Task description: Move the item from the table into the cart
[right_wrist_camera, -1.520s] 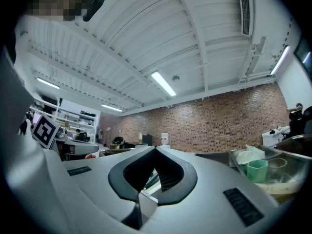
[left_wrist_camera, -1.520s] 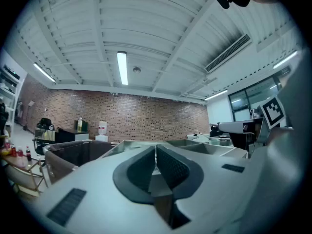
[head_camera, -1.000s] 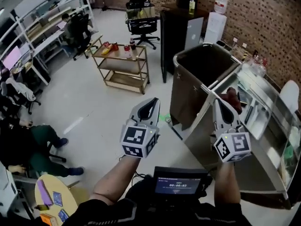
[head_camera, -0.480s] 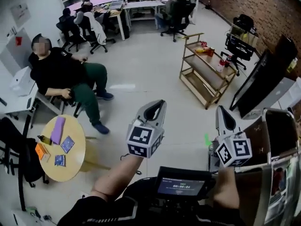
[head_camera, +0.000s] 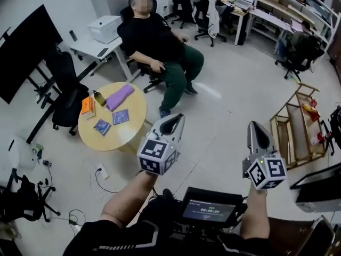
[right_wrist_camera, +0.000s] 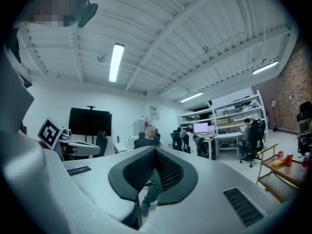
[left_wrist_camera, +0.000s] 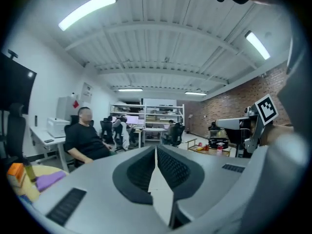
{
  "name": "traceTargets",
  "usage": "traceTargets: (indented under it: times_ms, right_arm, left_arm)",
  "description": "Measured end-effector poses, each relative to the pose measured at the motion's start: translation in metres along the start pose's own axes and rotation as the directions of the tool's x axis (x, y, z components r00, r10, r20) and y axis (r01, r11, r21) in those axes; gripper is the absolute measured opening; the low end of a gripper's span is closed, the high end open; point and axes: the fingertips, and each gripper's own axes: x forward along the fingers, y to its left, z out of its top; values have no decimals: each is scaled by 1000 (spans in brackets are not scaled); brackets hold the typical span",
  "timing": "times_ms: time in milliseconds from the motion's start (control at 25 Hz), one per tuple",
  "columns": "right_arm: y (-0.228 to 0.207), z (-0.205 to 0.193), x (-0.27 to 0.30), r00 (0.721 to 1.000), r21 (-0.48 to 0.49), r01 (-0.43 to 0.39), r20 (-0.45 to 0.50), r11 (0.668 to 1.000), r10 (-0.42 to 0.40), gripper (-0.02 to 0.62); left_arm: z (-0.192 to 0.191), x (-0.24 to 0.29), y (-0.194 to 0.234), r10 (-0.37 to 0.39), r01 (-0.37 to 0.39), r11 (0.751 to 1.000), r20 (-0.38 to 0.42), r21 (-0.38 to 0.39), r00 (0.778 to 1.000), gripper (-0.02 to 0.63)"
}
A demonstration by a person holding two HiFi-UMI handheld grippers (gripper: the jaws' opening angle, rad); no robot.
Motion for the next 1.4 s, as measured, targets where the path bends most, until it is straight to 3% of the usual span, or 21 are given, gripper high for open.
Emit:
traceTargets:
  times_ms: [160, 240, 360, 600, 920, 1120, 1160, 1200, 1400]
  right_arm:
    - [81, -18, 108, 985, -18, -170, -43, 985, 169, 2]
    - [130, -23, 162, 970, -18, -239, -57, 971, 238, 37]
    - [210, -35, 237, 944, -12, -323, -78, 946, 321, 40]
    - [358, -64, 371, 870, -15, -481, -131, 876, 475, 40]
    - [491, -95, 497, 702, -1, -700, -181, 714, 689, 40]
    - [556, -120, 561, 547, 1, -826, -242, 564, 801, 58]
    - [569, -128, 573, 517, 1, -844, -261, 536, 815, 111]
    - [582, -137, 584, 492, -1, -859, -283, 513, 823, 123]
    - [643, -189, 626, 388, 5, -905, -406, 426, 828, 142]
  left_arm:
    - [-8, -45, 123, 195, -195, 981, 0, -11, 981, 23]
    - [-13, -75, 190, 290, -290, 957, 0, 4, 957, 25]
    - [-31, -126, 295, 405, -405, 914, -10, -24, 914, 25]
    - [-52, -196, 459, 529, -531, 845, -40, -70, 848, 23]
    - [-70, -228, 580, 686, -689, 719, -63, -92, 725, 34]
    - [-89, -228, 630, 757, -769, 628, -133, -122, 640, 43]
    - [-94, -227, 641, 763, -778, 617, -148, -122, 629, 43]
    - [-102, -226, 652, 766, -784, 608, -166, -126, 621, 43]
    - [-141, -228, 702, 751, -790, 586, -245, -181, 613, 43]
